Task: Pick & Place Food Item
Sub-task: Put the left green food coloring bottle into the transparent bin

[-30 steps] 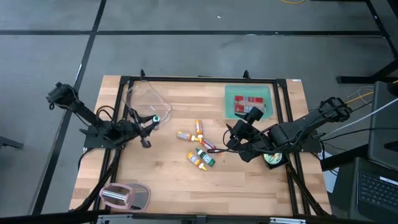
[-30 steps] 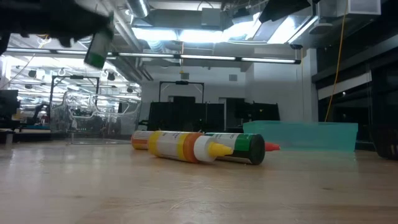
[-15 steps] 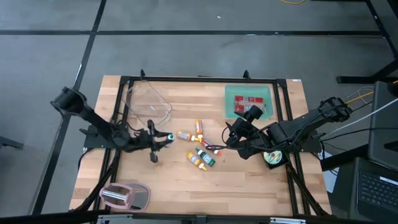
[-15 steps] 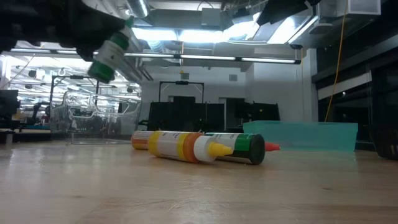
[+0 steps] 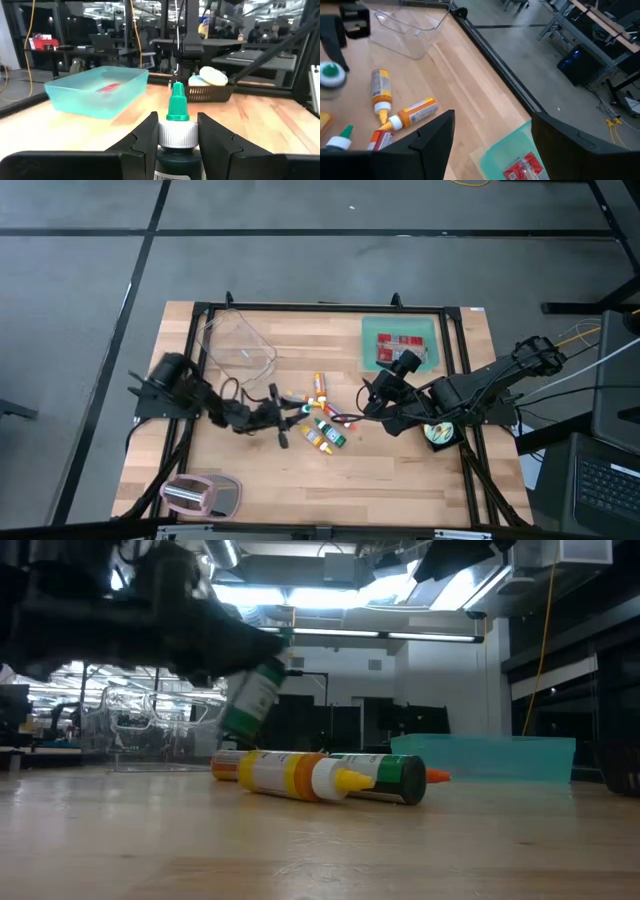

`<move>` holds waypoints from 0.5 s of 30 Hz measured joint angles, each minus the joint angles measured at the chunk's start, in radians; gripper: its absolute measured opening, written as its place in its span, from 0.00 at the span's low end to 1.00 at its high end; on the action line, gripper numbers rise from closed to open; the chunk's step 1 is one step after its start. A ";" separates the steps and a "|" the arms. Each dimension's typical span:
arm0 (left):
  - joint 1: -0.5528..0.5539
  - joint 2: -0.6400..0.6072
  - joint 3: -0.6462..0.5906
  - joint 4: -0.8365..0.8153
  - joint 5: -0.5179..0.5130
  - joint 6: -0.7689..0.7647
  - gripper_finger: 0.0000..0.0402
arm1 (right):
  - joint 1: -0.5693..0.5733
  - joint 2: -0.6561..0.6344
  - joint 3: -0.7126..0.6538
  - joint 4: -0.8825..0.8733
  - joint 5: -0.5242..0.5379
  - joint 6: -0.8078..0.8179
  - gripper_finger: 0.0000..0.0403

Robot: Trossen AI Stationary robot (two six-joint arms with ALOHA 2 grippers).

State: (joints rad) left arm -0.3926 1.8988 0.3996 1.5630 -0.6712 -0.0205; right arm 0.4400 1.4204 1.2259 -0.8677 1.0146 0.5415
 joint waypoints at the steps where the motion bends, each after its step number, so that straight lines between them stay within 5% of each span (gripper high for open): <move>1: 0.002 0.029 0.025 0.004 0.001 -0.001 0.26 | 0.000 0.000 0.000 0.000 -0.006 0.000 0.64; 15: 0.067 0.106 0.102 0.006 0.041 0.030 0.26 | 0.000 0.000 0.000 -0.003 -0.013 0.000 0.64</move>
State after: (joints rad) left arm -0.3260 2.0052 0.5013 1.5692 -0.6301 0.0096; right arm 0.4400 1.4200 1.2259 -0.8711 1.0016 0.5411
